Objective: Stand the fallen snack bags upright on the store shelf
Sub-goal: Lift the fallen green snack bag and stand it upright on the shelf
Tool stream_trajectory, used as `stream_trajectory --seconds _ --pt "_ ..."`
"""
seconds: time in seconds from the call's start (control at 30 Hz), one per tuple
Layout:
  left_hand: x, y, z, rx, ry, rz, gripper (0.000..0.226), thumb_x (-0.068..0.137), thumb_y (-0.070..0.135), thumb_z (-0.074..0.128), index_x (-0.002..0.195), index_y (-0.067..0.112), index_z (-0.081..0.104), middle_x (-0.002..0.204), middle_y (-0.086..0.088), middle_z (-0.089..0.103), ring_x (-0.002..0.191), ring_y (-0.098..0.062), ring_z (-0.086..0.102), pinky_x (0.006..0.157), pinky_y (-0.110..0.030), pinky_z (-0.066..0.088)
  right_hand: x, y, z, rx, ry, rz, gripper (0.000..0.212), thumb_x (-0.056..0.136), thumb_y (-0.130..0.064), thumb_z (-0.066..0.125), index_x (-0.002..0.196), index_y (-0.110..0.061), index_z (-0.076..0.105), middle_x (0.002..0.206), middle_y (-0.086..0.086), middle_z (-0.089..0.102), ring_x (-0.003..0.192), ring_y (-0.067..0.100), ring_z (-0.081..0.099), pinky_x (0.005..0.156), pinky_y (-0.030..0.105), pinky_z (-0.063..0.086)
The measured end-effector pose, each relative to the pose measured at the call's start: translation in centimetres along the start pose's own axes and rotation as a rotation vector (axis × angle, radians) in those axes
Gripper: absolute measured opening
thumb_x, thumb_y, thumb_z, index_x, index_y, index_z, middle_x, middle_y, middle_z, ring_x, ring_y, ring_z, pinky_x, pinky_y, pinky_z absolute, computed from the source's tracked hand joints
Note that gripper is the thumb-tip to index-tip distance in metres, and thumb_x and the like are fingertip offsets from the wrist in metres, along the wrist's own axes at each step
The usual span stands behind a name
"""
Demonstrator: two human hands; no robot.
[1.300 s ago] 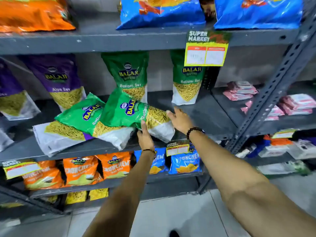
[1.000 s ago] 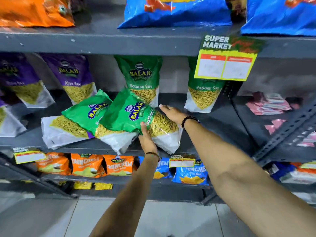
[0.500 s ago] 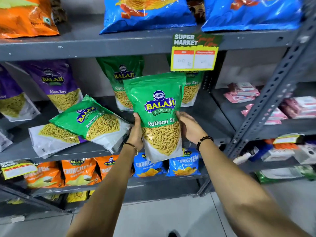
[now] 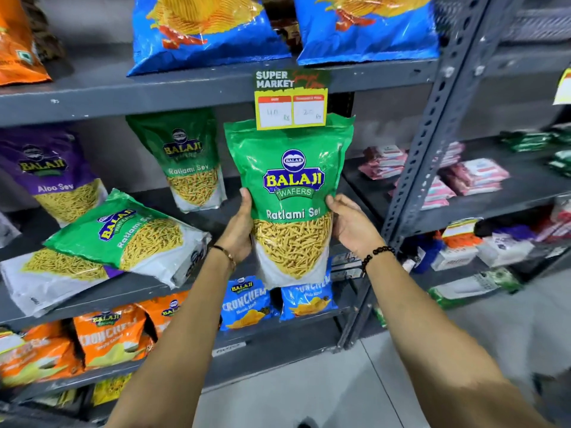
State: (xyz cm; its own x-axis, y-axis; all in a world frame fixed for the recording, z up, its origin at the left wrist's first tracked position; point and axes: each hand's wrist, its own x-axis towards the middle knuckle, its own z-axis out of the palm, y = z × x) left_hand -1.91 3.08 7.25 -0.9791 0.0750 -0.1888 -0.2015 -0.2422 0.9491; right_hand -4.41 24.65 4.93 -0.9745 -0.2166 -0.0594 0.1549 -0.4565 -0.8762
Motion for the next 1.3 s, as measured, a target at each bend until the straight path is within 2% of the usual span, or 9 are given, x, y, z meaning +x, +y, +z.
stream_trajectory --seconds 0.17,0.53,0.67,0.77,0.93,1.03,1.1,1.2,1.3 --pt "3.6 -1.0 1.4 -0.033 0.04 0.056 0.041 0.093 0.049 0.033 0.096 0.023 0.065 0.109 0.002 0.067 0.08 -0.007 0.071 0.068 -0.023 0.058 1.8 -0.8 -1.8 -0.072 0.096 -0.05 0.018 0.09 -0.005 0.052 0.077 -0.016 0.059 0.075 -0.007 0.076 0.067 0.007 0.069 0.062 0.02 0.055" --pt "11.6 -0.3 2.9 0.046 0.062 0.12 0.036 0.097 0.025 0.039 0.121 0.004 0.055 0.124 -0.016 0.058 0.103 -0.025 0.058 0.095 -0.041 0.046 8.9 -3.6 -3.6 -0.188 0.311 -0.126 0.023 0.094 0.001 0.044 0.081 -0.013 0.057 0.066 -0.011 0.071 0.065 0.004 0.065 0.071 0.019 0.051" --pt "12.2 -0.2 2.6 0.054 0.073 0.103 0.032 0.096 0.023 0.042 0.117 0.004 0.058 0.093 0.003 0.069 0.074 -0.003 0.066 0.061 -0.014 0.056 9.4 -3.7 -3.1 -0.155 0.383 -0.108 0.019 0.093 0.0 0.046 0.085 -0.013 0.056 0.083 0.002 0.059 0.078 0.013 0.058 0.088 0.034 0.046" --pt "11.2 0.2 2.4 0.058 0.107 0.071 0.017 0.095 0.025 0.045 0.097 0.018 0.06 0.074 0.019 0.07 0.076 -0.002 0.056 0.05 -0.009 0.049 8.8 -3.6 -2.3 -0.143 0.487 -0.087 0.027 0.093 -0.004 0.05 0.12 -0.008 0.054 0.112 0.013 0.061 0.11 0.024 0.055 0.106 0.043 0.036" --pt "6.8 -0.4 0.1 0.005 0.144 -0.034 0.019 0.095 0.033 0.042 0.085 0.023 0.056 0.106 -0.001 0.059 0.106 -0.015 0.053 0.091 -0.035 0.04 5.7 -1.7 0.5 -0.12 0.706 -0.079 0.045 0.09 -0.005 0.055 0.134 -0.01 0.048 0.137 0.017 0.054 0.13 0.026 0.048 0.11 0.041 0.034" --pt "2.3 -1.2 -2.4 -0.008 0.136 -0.106 0.037 0.095 0.039 0.039 0.118 0.014 0.051 0.14 -0.01 0.046 0.133 -0.025 0.04 0.109 -0.044 0.032 2.9 1.1 3.4 -0.123 0.707 -0.045 0.042 0.089 -0.002 0.055 0.13 -0.005 0.05 0.132 0.017 0.057 0.113 0.027 0.056 0.094 0.039 0.042" --pt "-0.9 -2.3 -4.4 0.016 0.136 -0.185 0.053 0.094 0.043 0.036 0.133 0.007 0.041 0.147 -0.011 0.039 0.135 -0.028 0.037 0.108 -0.045 0.033 0.9 3.4 6.2 -0.174 0.691 -0.029 0.035 0.088 0.0 0.054 0.123 -0.001 0.055 0.127 0.018 0.059 0.107 0.039 0.058 0.08 0.041 0.042" --pt "-5.6 -3.9 -7.3 0.01 0.145 -0.289 0.057 0.094 0.046 0.034 0.132 0.005 0.042 0.145 -0.013 0.042 0.127 -0.031 0.044 0.097 -0.042 0.04 -1.0 6.7 10.8 -0.228 0.602 0.029 0.035 0.089 -0.005 0.054 0.123 -0.009 0.054 0.139 0.02 0.051 0.09 0.02 0.056 0.083 0.037 0.043" --pt "-8.8 -4.7 -10.9 -0.032 0.201 -0.325 0.052 0.093 0.048 0.036 0.124 0.008 0.047 0.14 -0.016 0.046 0.113 -0.032 0.049 0.084 -0.039 0.045 -1.9 9.2 15.2 -0.348 0.474 0.116 0.045 0.087 -0.014 0.06 0.131 -0.012 0.05 0.138 0.013 0.053 0.124 0.026 0.05 0.103 0.043 0.039"
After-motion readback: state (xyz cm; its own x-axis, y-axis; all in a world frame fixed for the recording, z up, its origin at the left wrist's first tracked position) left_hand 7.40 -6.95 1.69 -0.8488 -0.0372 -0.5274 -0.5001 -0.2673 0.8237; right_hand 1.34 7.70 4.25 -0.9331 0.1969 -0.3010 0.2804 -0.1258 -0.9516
